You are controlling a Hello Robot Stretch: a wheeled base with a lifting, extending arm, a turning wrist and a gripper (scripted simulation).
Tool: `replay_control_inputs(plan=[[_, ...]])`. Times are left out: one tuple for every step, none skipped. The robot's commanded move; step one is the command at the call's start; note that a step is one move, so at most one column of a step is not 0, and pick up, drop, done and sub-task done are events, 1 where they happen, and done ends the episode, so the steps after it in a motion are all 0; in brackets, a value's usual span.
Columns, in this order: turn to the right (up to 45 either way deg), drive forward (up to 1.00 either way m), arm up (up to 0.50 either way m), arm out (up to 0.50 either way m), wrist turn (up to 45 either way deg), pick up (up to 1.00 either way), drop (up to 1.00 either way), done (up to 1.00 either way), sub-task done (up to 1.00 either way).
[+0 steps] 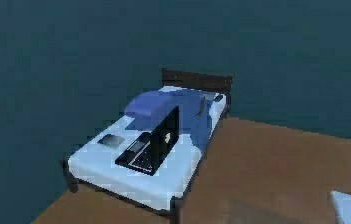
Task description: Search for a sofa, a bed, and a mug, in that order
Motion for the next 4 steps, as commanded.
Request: replay_control_inputs(plan=[[0.0,0.00,0.00,0.00,0.0,0.00,0.00,0.00,1.00],[-45.0,0.00,0.00,0.00,0.0,0.00,0.00,0.00,0.00],[-45.0,0.00,0.00,0.00,0.0,0.00,0.00,0.00,0.00],[-45.0,0.00,0.00,0.00,0.0,0.00,0.00,0.00,0.00]])
